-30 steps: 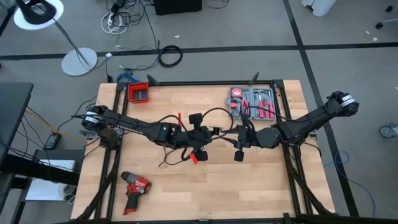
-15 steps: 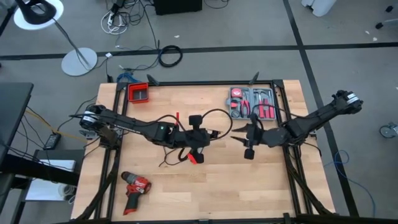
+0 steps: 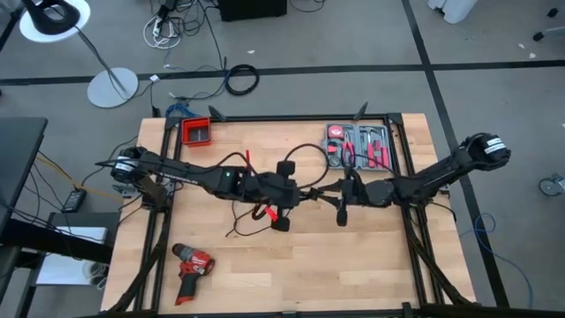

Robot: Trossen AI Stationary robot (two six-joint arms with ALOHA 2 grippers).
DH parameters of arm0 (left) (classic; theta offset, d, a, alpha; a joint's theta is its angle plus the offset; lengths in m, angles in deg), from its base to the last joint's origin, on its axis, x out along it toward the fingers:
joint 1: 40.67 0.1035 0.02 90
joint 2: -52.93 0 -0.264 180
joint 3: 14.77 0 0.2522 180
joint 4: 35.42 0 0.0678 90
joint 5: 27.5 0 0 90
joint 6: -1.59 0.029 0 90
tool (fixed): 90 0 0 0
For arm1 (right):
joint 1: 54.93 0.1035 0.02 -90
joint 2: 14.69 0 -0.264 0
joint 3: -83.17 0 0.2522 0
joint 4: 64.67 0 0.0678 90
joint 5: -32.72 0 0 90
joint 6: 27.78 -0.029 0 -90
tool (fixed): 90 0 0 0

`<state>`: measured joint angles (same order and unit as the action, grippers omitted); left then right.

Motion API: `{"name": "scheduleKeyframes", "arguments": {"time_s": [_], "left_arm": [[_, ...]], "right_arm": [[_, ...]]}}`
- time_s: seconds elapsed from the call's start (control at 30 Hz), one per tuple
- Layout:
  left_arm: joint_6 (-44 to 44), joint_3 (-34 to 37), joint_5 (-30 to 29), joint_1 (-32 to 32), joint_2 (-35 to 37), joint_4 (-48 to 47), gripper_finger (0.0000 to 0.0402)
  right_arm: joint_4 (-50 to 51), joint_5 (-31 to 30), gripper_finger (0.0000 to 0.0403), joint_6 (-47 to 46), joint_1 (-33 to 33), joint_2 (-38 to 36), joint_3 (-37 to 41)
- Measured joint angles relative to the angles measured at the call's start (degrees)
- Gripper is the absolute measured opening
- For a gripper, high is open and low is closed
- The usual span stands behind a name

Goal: Coil cords
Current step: Coil the black wire onto the black spool

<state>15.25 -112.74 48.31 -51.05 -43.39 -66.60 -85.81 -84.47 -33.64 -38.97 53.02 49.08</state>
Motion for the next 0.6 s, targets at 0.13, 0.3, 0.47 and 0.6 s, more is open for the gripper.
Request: {"name": "scheduleKeyframes", "arguments": {"time_s": [0.13,0.3,0.47,0.6], "left_arm": [[2.9,0.0,-1.0,0.2,0.0,4.3,0.0],[4.4,0.0,-1.9,0.4,0.0,8.2,0.0],[5.6,0.0,-3.2,0.4,0.0,8.7,0.0],[5.8,0.0,-3.3,0.3,0.0,10.0,0.0]], "right_arm": [[-0.6,0.4,0.0116,1.6,-0.8,4.0,-3.1],[-8.2,3.6,0.012,3.3,-3.1,7.3,-3.7],[-10.1,12.1,0.012,1.9,-4.4,9.2,-3.7],[-13.0,13.8,0.012,1.0,-4.4,10.7,-3.7]]}}
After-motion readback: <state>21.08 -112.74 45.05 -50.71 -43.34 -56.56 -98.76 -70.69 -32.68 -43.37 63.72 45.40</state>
